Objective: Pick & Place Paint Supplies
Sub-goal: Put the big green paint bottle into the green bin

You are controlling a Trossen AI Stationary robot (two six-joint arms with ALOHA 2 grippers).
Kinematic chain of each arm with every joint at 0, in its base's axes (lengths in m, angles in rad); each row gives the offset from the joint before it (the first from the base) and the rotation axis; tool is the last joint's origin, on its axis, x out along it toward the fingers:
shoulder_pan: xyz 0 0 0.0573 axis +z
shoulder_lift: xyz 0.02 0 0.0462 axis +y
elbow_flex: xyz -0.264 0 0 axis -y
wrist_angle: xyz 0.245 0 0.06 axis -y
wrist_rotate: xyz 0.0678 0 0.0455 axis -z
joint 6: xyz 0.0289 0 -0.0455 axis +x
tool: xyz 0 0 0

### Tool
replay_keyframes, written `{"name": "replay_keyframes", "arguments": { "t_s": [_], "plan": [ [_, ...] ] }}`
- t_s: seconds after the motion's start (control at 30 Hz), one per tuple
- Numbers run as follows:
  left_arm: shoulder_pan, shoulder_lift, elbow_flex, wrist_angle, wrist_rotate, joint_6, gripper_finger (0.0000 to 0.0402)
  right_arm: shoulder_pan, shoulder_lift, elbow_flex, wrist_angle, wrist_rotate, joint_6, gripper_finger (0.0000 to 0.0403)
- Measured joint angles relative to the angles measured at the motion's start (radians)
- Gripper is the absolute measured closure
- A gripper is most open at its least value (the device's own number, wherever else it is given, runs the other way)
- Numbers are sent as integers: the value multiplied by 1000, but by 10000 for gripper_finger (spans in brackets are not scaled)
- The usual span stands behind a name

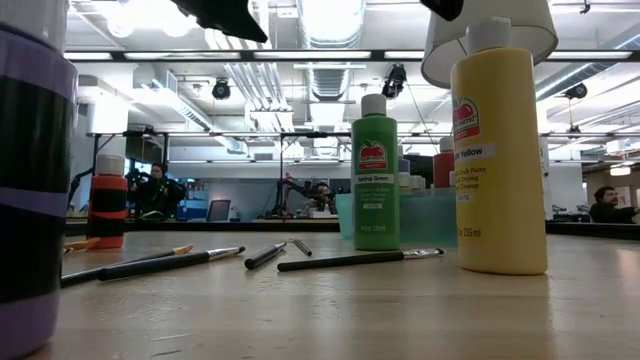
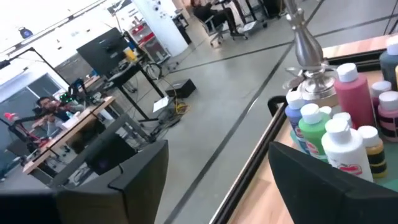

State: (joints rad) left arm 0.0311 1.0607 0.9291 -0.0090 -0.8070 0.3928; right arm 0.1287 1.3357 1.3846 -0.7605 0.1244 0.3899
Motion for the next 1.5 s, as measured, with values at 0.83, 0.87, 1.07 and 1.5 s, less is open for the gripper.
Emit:
{"name": "replay_keyframes", "arguments": {
  "t_s": [0.83, 0.87, 1.07, 1.5],
  "plan": [
    [120, -203, 0, -217, 816, -340, 119, 0, 157, 13, -72, -47, 58, 154],
    [120, -222, 0, -236, 808, -339, 119, 0, 168, 12, -73, -47, 54, 148],
    [120, -335, 0, -358, 736, -313, 119, -3, 226, 13, -71, -46, 49, 115],
    [120, -514, 0, -589, 686, -288, 119, -7, 277, 10, -27, 34, 50, 77]
  ]
}}
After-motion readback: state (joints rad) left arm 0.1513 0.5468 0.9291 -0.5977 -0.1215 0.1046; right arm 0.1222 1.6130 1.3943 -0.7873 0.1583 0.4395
